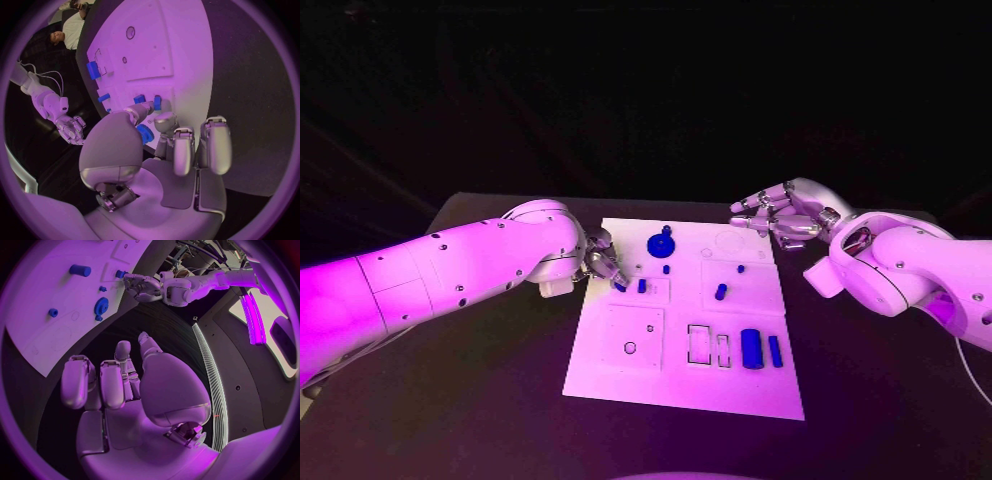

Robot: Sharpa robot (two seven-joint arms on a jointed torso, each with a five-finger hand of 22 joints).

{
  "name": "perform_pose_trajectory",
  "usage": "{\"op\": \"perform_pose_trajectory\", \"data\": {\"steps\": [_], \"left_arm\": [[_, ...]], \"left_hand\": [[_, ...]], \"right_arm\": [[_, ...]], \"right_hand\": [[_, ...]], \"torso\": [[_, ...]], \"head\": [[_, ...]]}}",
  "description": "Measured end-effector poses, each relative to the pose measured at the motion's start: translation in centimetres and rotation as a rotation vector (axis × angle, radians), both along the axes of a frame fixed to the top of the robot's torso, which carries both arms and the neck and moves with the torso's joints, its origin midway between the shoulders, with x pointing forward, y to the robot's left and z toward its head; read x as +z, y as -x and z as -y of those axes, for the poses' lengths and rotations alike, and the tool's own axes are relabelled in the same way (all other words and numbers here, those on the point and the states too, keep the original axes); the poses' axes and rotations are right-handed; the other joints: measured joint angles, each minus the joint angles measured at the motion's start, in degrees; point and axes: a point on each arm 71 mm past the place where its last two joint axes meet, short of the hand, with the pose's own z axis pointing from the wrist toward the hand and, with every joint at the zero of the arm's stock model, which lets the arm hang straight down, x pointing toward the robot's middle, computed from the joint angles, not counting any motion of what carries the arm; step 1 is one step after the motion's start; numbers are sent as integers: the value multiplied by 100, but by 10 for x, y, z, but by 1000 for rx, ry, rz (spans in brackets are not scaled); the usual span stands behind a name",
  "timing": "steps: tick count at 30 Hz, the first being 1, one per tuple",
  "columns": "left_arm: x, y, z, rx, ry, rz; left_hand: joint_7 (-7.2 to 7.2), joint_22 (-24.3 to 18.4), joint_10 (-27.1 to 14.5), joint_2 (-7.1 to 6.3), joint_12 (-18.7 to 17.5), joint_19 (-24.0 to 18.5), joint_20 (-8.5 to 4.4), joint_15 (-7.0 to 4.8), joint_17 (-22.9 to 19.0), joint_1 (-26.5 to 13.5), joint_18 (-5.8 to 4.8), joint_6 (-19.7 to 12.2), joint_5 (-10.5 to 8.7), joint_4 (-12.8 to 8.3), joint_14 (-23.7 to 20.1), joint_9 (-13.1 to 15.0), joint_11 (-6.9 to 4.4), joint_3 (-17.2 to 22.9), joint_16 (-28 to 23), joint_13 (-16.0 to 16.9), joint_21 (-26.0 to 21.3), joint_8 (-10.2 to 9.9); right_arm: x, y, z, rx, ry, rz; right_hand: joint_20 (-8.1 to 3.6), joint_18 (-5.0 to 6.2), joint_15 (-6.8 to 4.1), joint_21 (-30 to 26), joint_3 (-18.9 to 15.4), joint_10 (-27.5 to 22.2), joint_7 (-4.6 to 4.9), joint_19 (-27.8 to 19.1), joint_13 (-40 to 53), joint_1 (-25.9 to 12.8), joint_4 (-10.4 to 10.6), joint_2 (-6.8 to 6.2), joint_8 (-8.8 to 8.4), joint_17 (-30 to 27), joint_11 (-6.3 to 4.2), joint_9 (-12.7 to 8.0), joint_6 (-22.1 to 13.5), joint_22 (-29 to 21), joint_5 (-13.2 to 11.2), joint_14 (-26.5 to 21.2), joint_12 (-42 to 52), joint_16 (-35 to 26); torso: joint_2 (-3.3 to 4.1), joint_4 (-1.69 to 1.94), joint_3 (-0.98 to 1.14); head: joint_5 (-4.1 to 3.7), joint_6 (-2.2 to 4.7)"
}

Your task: Assemble the parts on the task board

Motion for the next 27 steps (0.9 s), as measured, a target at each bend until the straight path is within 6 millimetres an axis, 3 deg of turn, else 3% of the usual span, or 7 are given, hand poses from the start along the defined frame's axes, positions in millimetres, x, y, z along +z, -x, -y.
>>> {"op": "perform_pose_trajectory", "data": {"steps": [9,20,27], "left_arm": [[1,-2,5,10,-30,-8],[2,-2,6,4,-63,-2],[0,-2,5,3,-86,2]], "left_hand": [[-43,0,3,-58,0,0,0,-29,-1,-269,1,63,0,-239,11,-32,-2,110,0,0,0,65],[-153,0,31,-43,38,0,-41,-29,-1,-409,0,171,8,-119,11,-59,-31,-171,0,38,0,60],[-201,0,31,-193,38,0,-41,-50,-1,-620,0,261,-4,32,-10,-109,-31,-705,0,23,0,38]], "right_arm": [[0,0,-1,2,0,-1],[0,1,-1,5,-1,-1],[0,1,-1,7,-1,-3]], "right_hand": [[0,0,0,0,0,0,0,0,0,0,0,0,0,0,0,0,0,-6,25,0,0,0],[0,0,0,-19,-24,0,0,0,-16,0,24,0,0,-5,0,0,0,-23,25,0,0,0],[0,0,0,-19,-24,0,0,0,-17,0,24,0,0,-5,0,0,0,-23,25,0,0,0]], "torso": [[0,-2,0],[0,1,-3],[3,1,-4]], "head": [[-1,2],[-11,-12],[-5,-27]]}}
